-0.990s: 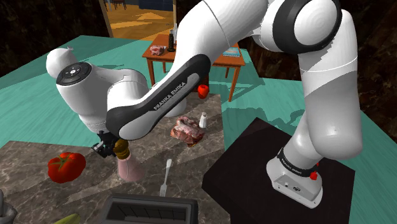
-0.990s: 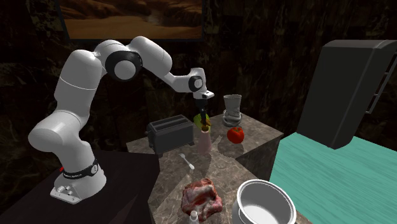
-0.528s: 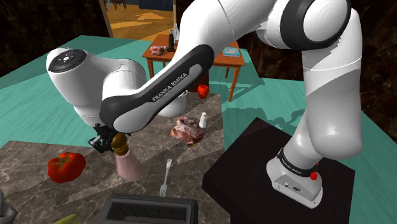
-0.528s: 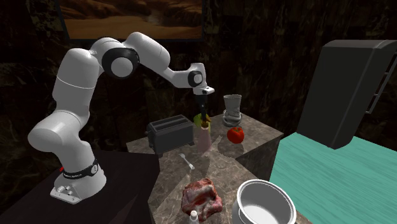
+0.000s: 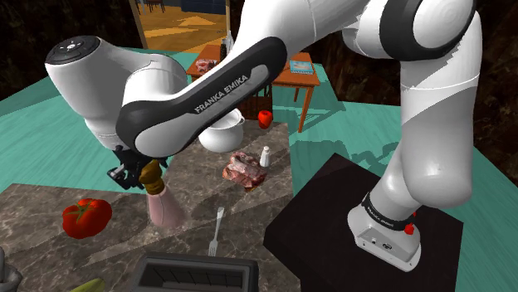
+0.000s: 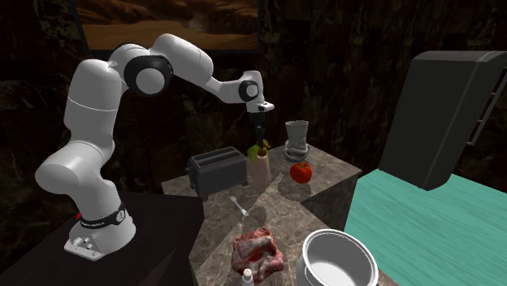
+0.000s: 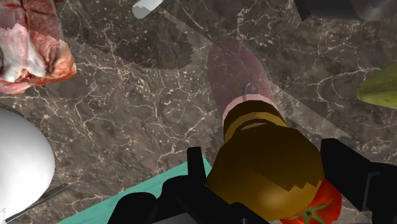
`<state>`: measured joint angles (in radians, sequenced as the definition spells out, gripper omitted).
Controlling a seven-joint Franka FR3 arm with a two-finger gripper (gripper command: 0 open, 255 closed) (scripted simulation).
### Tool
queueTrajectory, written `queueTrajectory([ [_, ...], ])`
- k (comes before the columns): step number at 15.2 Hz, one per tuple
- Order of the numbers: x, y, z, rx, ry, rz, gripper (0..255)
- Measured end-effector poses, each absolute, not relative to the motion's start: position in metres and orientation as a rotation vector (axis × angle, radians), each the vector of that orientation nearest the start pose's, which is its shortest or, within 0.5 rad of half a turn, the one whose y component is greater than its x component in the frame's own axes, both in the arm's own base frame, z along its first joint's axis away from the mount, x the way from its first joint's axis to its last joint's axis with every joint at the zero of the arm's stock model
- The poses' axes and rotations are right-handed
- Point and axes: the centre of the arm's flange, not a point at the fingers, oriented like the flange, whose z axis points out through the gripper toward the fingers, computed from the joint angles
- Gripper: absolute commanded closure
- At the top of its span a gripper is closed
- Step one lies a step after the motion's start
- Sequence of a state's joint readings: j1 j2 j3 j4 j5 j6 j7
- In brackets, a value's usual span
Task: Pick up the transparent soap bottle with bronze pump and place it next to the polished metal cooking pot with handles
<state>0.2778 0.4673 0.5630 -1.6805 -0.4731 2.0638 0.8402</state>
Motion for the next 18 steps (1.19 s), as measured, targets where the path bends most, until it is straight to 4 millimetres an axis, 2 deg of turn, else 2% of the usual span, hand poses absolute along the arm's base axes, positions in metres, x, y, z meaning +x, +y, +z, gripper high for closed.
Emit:
queueTrajectory([
  [18,0.490,0.449,0.459,-3.234,-0.290,-0.213,255],
])
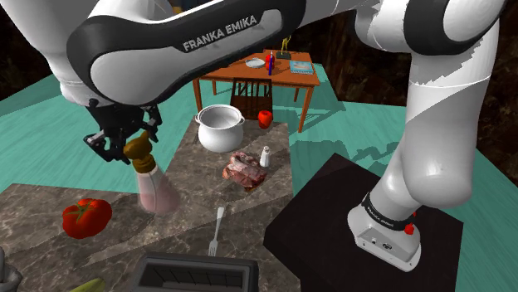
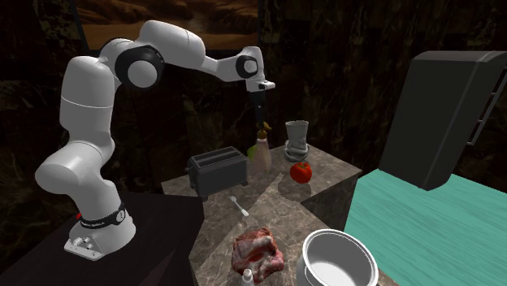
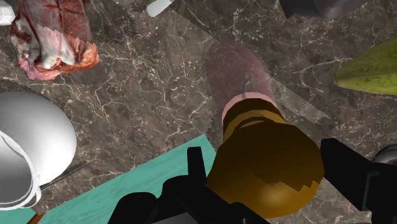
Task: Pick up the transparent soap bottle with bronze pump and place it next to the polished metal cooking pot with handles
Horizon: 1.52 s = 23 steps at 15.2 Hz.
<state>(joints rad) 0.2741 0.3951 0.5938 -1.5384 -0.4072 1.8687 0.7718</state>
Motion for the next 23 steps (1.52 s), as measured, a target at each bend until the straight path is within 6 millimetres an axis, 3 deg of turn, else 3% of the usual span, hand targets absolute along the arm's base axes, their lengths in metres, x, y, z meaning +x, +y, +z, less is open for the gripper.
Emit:
queueTrajectory([
  [23,0.490,0.451,0.580,-3.234,-0.290,-0.213,255],
])
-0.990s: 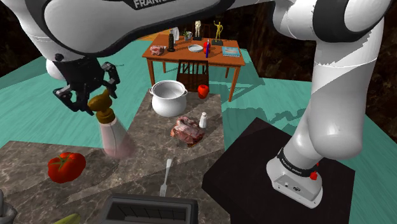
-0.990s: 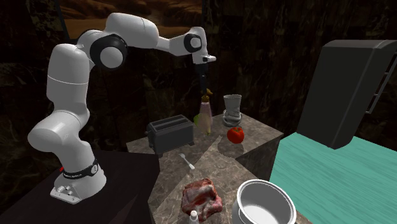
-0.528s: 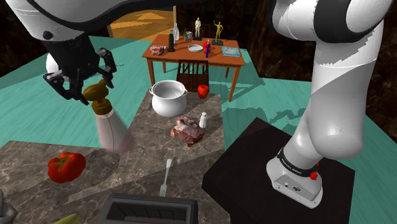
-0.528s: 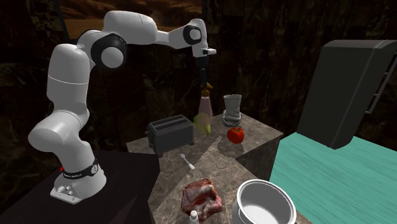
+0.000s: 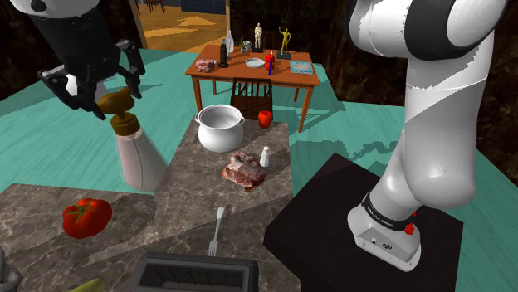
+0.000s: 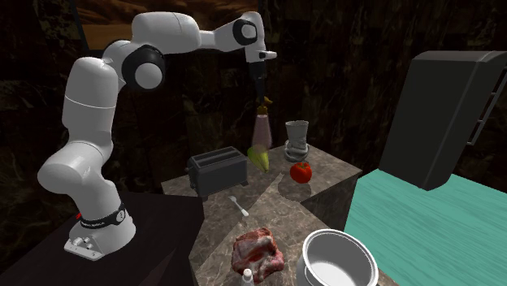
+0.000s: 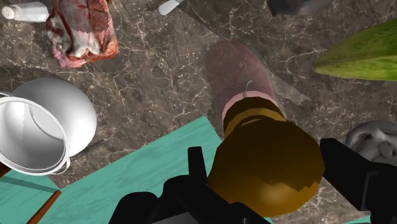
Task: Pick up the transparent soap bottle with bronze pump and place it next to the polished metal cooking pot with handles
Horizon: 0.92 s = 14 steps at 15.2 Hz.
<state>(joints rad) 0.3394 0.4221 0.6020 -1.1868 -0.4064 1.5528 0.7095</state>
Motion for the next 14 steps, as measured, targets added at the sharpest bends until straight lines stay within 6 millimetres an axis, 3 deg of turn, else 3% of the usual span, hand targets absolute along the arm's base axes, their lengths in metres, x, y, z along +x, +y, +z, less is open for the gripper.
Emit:
queueTrajectory([
  [14,0.489,0.450,0.655,-3.233,-0.291,-0.214,255],
])
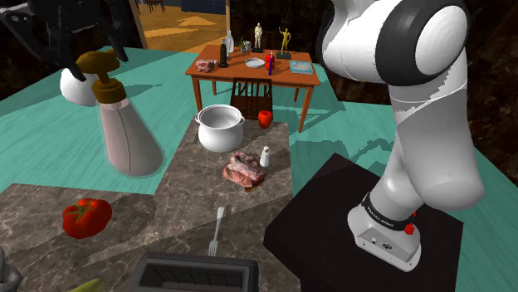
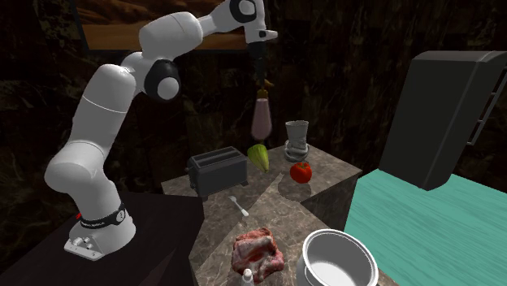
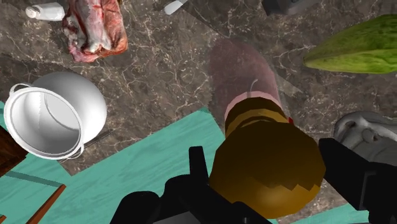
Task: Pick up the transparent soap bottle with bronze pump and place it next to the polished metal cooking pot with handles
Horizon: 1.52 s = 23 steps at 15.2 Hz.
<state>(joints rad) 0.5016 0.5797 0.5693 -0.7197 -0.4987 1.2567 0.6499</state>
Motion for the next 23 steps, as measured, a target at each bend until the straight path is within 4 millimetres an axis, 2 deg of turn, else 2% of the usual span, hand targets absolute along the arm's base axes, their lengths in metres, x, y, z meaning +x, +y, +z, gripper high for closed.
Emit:
queueTrajectory([
  [3,0.505,0.430,0.645,-3.235,-0.289,-0.212,255],
  [7,0.538,0.396,0.627,-3.235,-0.289,-0.213,255],
  [16,0.607,0.312,0.588,-3.235,-0.288,-0.212,255],
  [23,0.665,0.247,0.548,-3.235,-0.289,-0.211,255],
])
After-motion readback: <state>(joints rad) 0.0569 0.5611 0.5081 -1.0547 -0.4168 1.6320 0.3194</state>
